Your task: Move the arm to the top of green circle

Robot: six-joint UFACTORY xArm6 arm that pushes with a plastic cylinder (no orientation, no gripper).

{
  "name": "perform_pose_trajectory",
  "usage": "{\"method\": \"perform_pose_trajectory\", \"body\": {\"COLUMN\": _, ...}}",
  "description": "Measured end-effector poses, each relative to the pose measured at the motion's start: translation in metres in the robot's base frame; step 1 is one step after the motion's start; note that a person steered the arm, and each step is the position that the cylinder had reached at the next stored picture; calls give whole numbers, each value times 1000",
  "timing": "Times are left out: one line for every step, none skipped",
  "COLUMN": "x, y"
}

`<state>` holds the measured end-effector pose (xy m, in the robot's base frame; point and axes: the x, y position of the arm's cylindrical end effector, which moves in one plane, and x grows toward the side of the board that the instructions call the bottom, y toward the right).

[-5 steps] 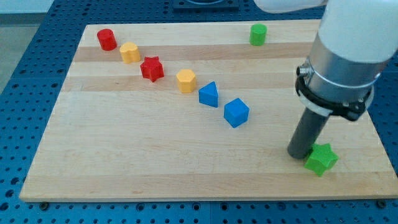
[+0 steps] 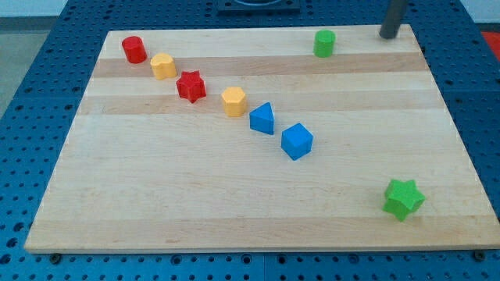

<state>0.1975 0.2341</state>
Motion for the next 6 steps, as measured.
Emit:
{"method": "perform_pose_trajectory", "body": {"x": -5, "y": -37}}
{"method": "perform_pose_trajectory", "body": {"x": 20, "y": -74}}
{"method": "perform_pose_trajectory", "body": {"x": 61, "y": -80}}
{"method": "perform_pose_trajectory", "body": {"x": 30, "y": -82}}
{"method": "perform_pose_trajectory", "body": {"x": -5, "y": -90}}
{"method": "perform_pose_trajectory", "body": {"x": 15, "y": -124}}
